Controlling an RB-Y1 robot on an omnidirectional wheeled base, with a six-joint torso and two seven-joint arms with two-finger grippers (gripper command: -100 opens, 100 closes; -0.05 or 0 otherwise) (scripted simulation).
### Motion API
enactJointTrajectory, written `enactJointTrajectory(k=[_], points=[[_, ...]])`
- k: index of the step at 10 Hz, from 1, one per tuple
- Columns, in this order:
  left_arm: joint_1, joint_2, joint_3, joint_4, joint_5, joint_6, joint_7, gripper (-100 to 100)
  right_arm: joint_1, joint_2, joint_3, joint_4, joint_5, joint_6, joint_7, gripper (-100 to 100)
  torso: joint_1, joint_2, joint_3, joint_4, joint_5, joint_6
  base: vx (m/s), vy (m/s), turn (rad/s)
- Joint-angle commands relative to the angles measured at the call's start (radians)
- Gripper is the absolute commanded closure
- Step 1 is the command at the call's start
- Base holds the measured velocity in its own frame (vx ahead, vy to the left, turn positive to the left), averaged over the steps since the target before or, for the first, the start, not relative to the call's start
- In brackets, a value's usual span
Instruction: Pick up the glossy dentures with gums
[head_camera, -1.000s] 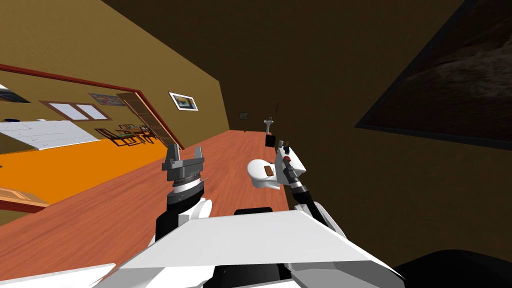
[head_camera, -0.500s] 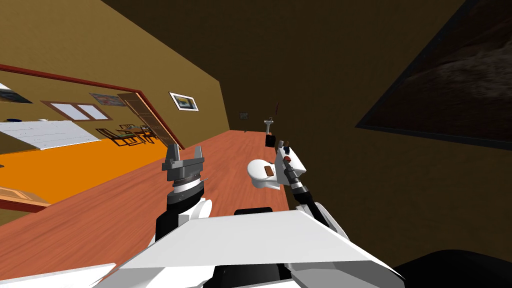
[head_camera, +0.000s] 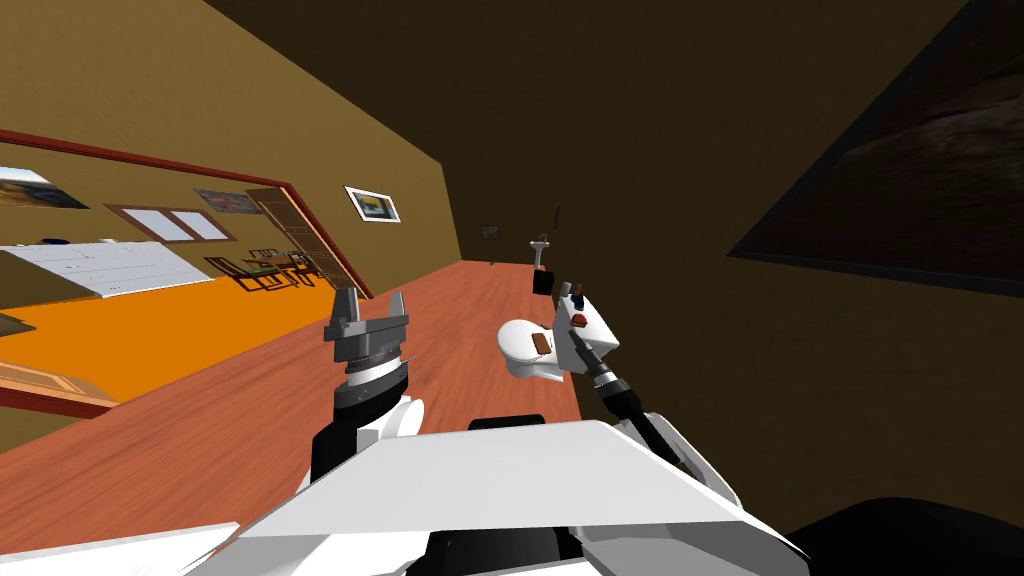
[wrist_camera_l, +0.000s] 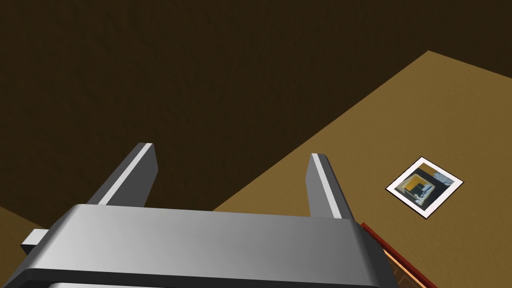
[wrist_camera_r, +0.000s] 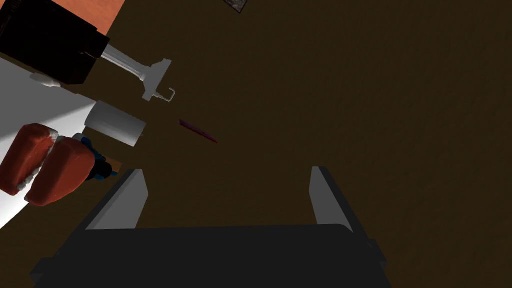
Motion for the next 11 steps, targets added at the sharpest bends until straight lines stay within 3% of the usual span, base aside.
enactJointTrajectory(k=[1,3,6,11], points=[[0.0,0.0,0.0,0.0,0.0,0.0,0.0,0,0.02,-0.05,-0.023,0.027,0.02,0.017,0.04,-100,0.0,0.0,0.0,0.0,0.0,0.0,0.034,0.034,0.025],[0.0,0.0,0.0,0.0,0.0,0.0,0.0,0,0.032,-0.1,-0.037,0.045,0.034,0.03,0.067,-100,0.0,-0.001,-0.001,0.0,0.0,0.0,0.043,0.034,0.012],[0.0,0.0,0.0,0.0,0.0,0.0,0.0,0,0.071,-0.209,-0.08,0.099,0.081,0.071,0.148,-100,0.0,0.0,0.0,0.0,0.0,0.0,0.034,0.027,0.023],[0.0,0.0,0.0,0.0,0.0,0.0,0.0,0,0.114,-0.339,-0.124,0.157,0.136,0.112,0.242,-100,0.0,-0.001,0.0,0.0,0.0,0.0,0.038,0.028,0.019]])
